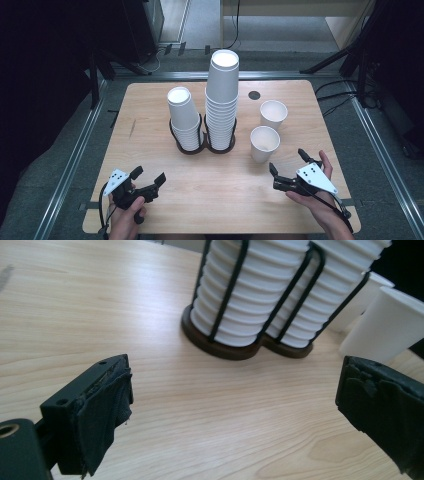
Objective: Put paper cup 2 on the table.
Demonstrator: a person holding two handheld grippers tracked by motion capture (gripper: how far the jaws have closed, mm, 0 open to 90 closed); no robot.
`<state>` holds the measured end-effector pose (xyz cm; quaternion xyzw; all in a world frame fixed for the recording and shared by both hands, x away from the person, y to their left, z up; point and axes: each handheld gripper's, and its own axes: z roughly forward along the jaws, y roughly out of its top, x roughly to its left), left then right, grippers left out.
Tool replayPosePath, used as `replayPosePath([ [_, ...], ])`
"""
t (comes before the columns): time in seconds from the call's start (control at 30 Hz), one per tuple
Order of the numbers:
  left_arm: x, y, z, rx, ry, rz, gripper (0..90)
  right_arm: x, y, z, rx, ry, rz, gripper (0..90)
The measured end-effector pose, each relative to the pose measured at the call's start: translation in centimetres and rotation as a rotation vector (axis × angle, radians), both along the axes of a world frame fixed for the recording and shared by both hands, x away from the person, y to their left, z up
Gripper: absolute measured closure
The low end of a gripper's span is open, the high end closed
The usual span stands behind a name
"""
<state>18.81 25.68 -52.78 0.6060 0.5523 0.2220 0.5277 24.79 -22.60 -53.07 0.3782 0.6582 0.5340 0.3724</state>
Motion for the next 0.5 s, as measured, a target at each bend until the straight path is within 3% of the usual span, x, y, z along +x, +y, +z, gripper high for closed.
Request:
replayPosePath([
  [0.17, -0.4, 1.3, -0.5, 0.046, 0.017, 0.034, 1.9, -0.8, -1.6, -0.4, 0.016, 0.012, -0.037, 0.0],
  [0.5, -0.9, 3.9, -1.4, 0.078, 0.038, 0.093, 1.9, -2.4, -4.0, -1.1, 0.037, 0.038, -0.100, 0.0],
])
